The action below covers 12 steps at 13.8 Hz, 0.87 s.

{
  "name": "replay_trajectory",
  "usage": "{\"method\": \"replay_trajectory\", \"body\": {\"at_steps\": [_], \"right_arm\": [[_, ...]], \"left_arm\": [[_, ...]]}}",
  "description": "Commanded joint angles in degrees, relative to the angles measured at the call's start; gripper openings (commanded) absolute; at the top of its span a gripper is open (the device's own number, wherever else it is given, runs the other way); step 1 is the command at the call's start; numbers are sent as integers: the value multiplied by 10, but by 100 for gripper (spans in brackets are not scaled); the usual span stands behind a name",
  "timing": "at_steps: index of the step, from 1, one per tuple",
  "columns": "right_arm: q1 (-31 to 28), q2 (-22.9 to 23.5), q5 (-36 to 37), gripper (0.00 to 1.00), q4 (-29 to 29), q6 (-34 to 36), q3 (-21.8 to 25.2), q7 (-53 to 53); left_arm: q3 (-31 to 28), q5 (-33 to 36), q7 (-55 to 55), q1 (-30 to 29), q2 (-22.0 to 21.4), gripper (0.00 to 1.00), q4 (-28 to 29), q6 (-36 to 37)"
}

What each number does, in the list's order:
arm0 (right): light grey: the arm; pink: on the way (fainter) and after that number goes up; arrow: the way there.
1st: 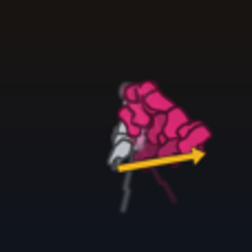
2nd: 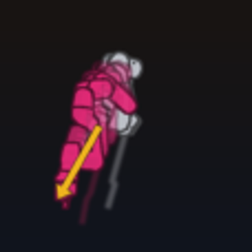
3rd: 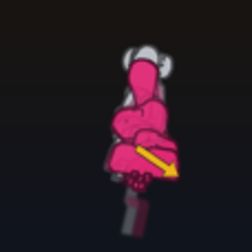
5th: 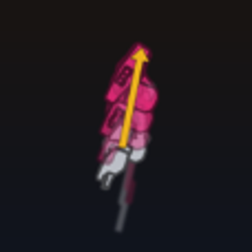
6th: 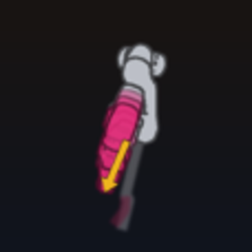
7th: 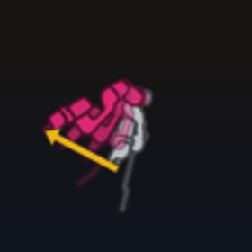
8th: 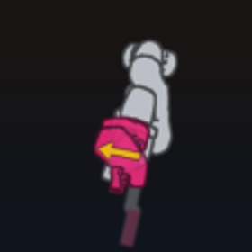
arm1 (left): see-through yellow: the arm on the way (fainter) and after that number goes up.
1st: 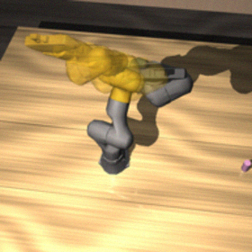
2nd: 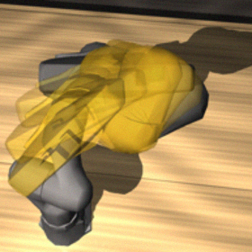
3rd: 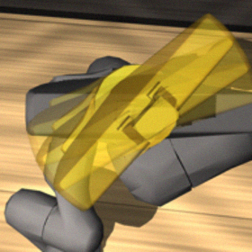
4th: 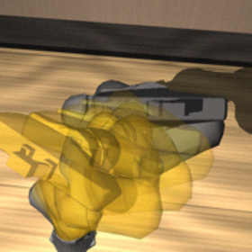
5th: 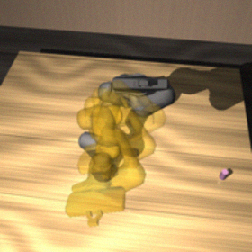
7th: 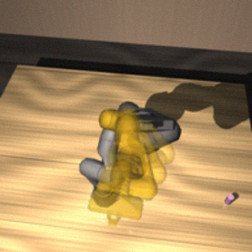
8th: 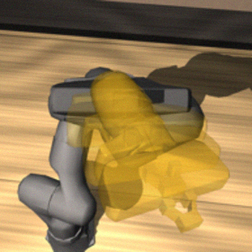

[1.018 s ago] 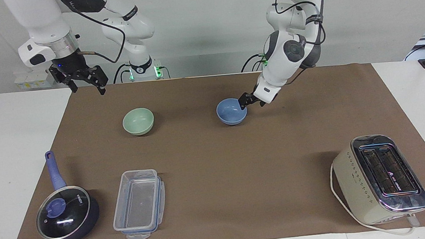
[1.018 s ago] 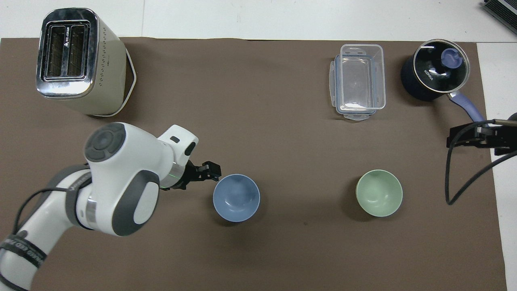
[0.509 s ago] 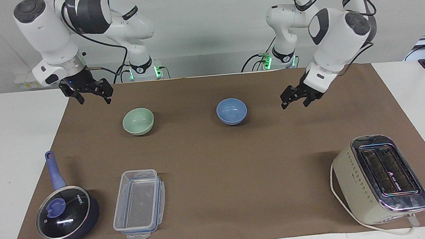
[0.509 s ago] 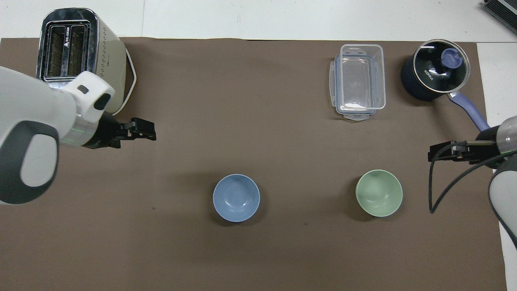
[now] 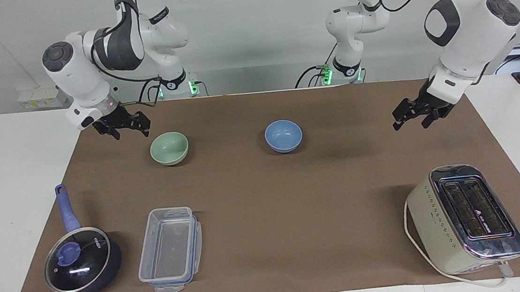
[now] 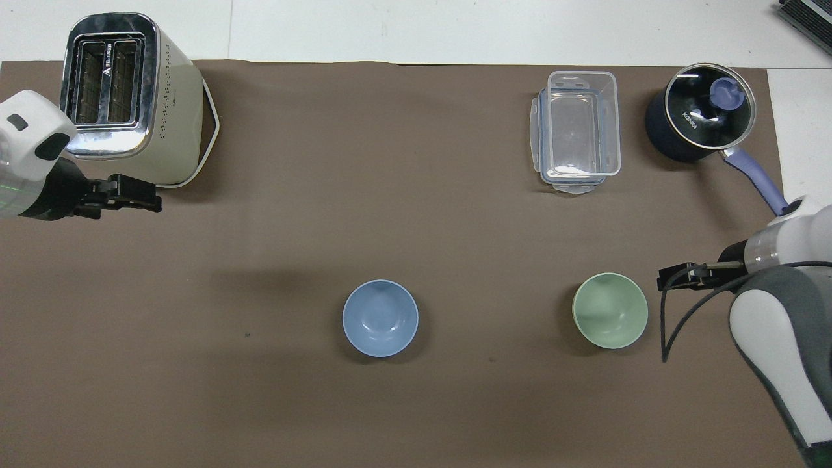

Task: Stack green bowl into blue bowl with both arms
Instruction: 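Retract the left gripper while the right gripper reaches the green bowl, then grasp the green bowl rim with the right gripper and lift it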

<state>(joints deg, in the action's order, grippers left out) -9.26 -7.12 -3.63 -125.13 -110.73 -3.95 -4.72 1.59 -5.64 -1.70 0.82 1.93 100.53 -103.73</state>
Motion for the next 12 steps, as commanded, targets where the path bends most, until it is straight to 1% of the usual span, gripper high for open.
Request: {"method": "replay_trajectory", "body": {"at_steps": [1, 3, 4, 6, 7, 9, 12], "right_arm": [[-8, -21, -31, 100, -74, -59, -2, -31], [-7, -13, -32, 100, -106, -120, -3, -53], [-7, 4, -32, 100, -108, -138, -3, -63], [-8, 10, -36, 100, -111, -146, -2, -85], [-8, 11, -37, 97, -117, -149, -2, -86], [-8, 22, -50, 91, -142, -175, -2, -97], [-9, 25, -53, 80, -148, -179, -2, -119]], "left_arm": [[6, 48, 15, -6, 12, 100, -58, 53], [6, 55, 57, -22, 19, 100, -82, 75], [6, 57, 74, -23, 20, 100, -91, 78], [7, 57, 72, -21, 18, 100, -96, 94], [7, 56, 72, -23, 18, 100, -97, 110], [8, 56, 71, -23, 35, 100, -138, 143], [8, 52, 71, -23, 35, 100, -140, 156]]}}
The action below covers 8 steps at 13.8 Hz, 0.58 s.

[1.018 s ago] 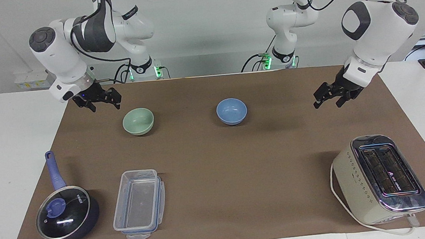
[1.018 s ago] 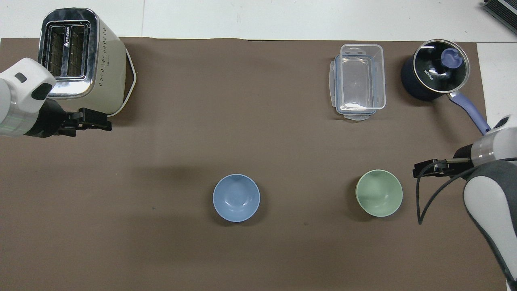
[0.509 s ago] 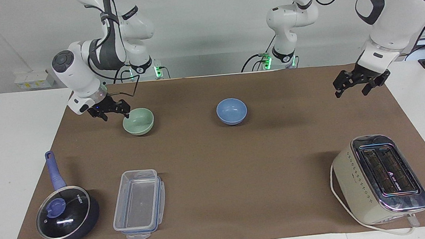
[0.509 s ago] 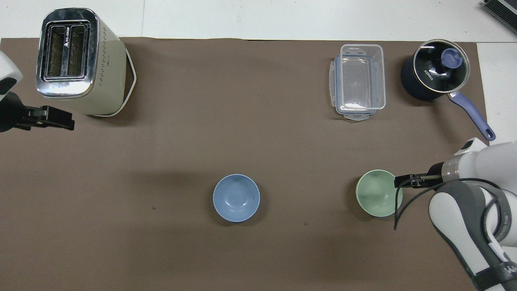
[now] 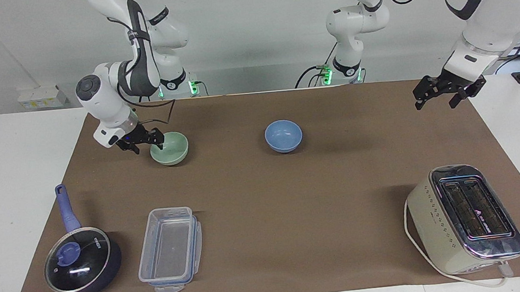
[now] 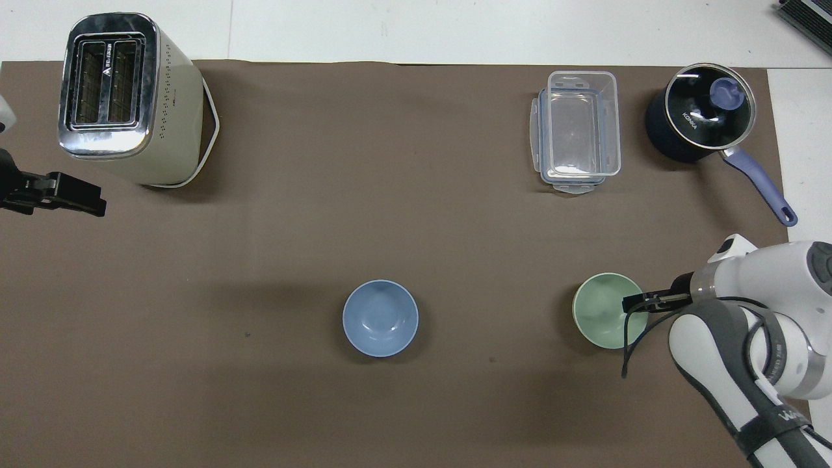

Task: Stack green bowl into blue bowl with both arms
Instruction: 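Grasp the green bowl rim with the right gripper and lift it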

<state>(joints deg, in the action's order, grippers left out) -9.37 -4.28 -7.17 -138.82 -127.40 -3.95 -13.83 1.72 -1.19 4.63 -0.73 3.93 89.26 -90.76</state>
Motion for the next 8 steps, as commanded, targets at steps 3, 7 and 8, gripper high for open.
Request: {"method": "replay_trajectory", "body": {"at_steps": [3, 7, 8], "right_arm": [[-16, 9, -18, 66, -12, -13, -3, -30], [-20, 11, -51, 52, -8, -13, -2, -55], [-21, 12, -57, 45, -7, -12, -2, -56]], "left_arm": [[7, 6, -9, -8, 15, 100, -28, 38], [7, 8, -19, -4, 13, 100, -30, 50], [7, 8, -20, -4, 11, 100, -29, 42]]}}
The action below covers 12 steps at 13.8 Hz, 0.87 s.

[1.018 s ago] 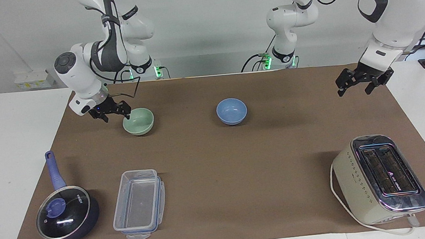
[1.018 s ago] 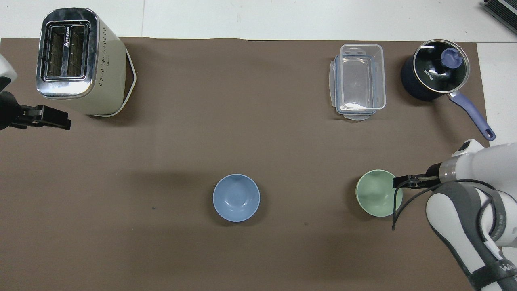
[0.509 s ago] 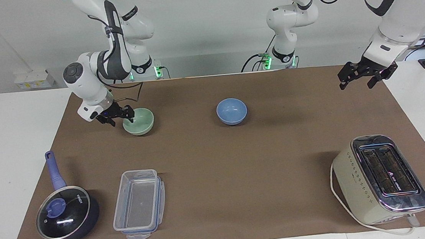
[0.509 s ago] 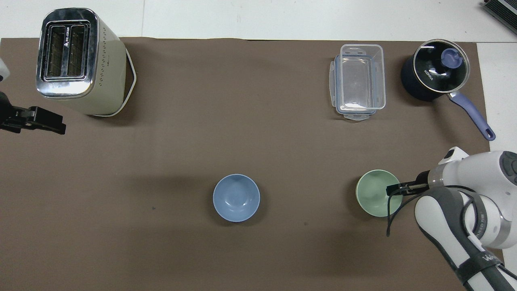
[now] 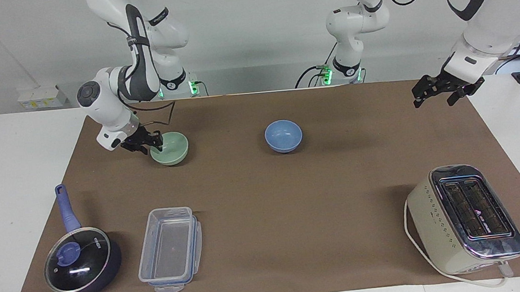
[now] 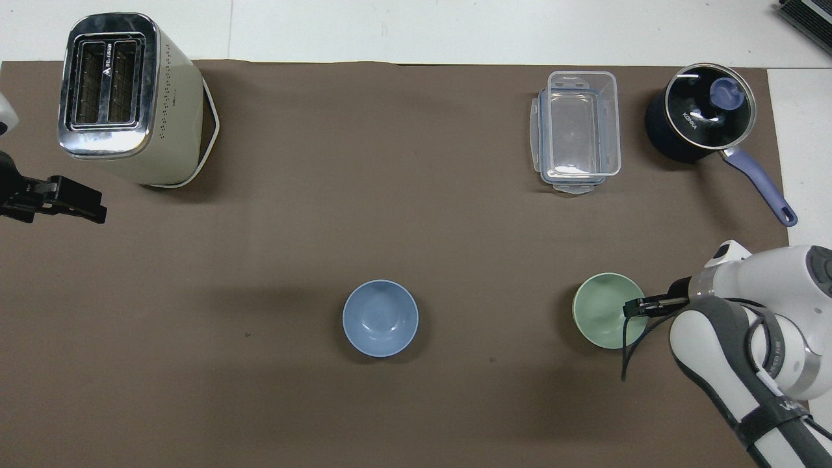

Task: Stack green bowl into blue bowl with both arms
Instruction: 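Grasp the green bowl rim with the right gripper and lift it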

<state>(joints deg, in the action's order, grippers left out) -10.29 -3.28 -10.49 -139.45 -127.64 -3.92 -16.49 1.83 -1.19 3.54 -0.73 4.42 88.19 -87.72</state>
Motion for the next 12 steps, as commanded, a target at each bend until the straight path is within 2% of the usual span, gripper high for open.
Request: {"method": "replay_trajectory", "body": {"at_steps": [1, 4, 5, 10, 12], "right_arm": [[-14, 2, -30, 35, 1, -8, -2, -29], [-14, 5, -52, 7, 4, -3, -2, -29], [-14, 3, -53, 0, 7, -1, -2, -28], [0, -12, -53, 0, 60, 72, -13, 14], [44, -31, -53, 0, 66, 85, -16, 64]], "left_arm": [[6, 9, -13, -6, 3, 100, -17, 8], [6, 9, -13, -6, -1, 100, -11, 9], [7, 9, -12, -6, -3, 100, -11, 11], [6, 9, -12, -6, -3, 100, -11, 11], [7, 9, -12, -6, -3, 100, -10, 11]]}}
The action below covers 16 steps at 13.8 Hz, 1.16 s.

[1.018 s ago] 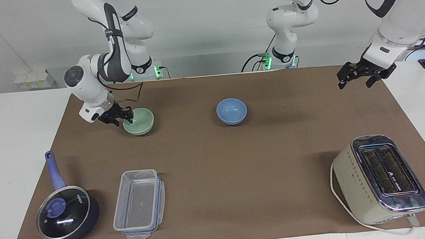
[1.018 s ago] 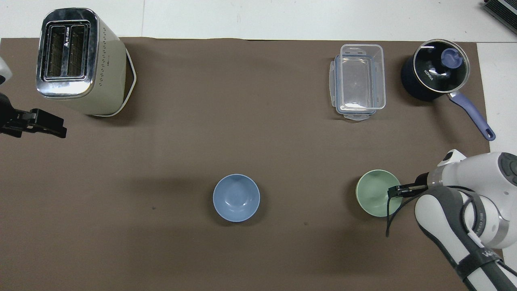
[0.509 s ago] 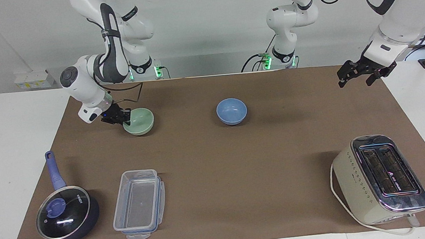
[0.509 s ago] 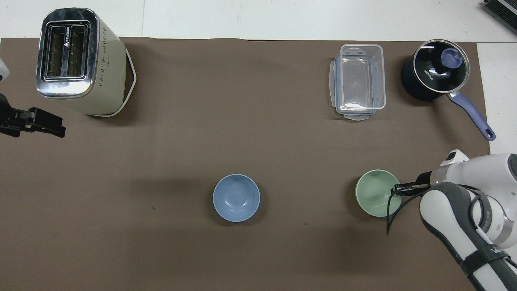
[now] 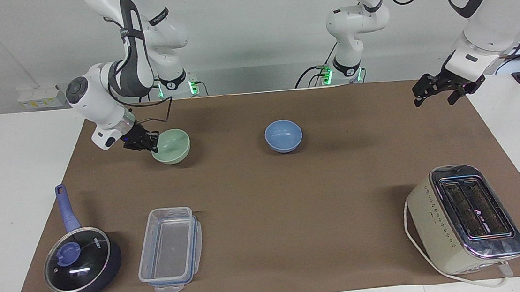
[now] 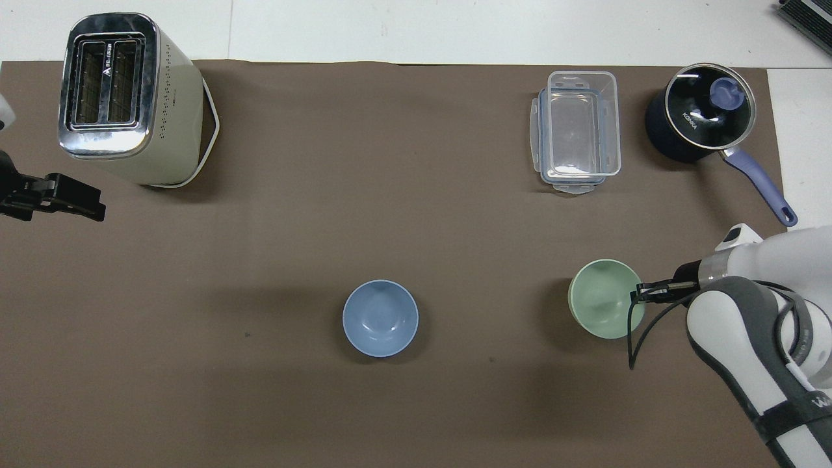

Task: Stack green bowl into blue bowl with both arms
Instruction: 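Grasp the green bowl rim with the right gripper and lift it, then carry the green bowl over the blue bowl with the right gripper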

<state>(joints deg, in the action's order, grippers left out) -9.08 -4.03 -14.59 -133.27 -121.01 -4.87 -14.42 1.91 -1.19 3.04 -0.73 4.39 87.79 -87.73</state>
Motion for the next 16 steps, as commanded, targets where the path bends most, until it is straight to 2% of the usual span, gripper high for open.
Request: {"method": "replay_trajectory", "body": {"at_steps": [1, 3, 8, 13, 16], "right_arm": [[55, -33, -12, 0, 6, 24, -7, 84], [112, -47, -12, 0, 6, 24, -7, 158], [245, -41, -11, 0, 40, 10, -8, 344], [329, 1, -11, 0, 89, -11, -8, 439], [374, 31, -11, 0, 98, -49, -8, 478]], "left_arm": [[6, 9, -7, -6, -3, 100, -7, 12], [5, 9, -7, -6, -3, 100, -6, 12], [5, 9, -7, -6, -3, 100, -7, 11], [5, 9, -7, -6, -3, 100, -6, 11], [6, 9, -7, -6, -3, 100, -7, 11]]}}
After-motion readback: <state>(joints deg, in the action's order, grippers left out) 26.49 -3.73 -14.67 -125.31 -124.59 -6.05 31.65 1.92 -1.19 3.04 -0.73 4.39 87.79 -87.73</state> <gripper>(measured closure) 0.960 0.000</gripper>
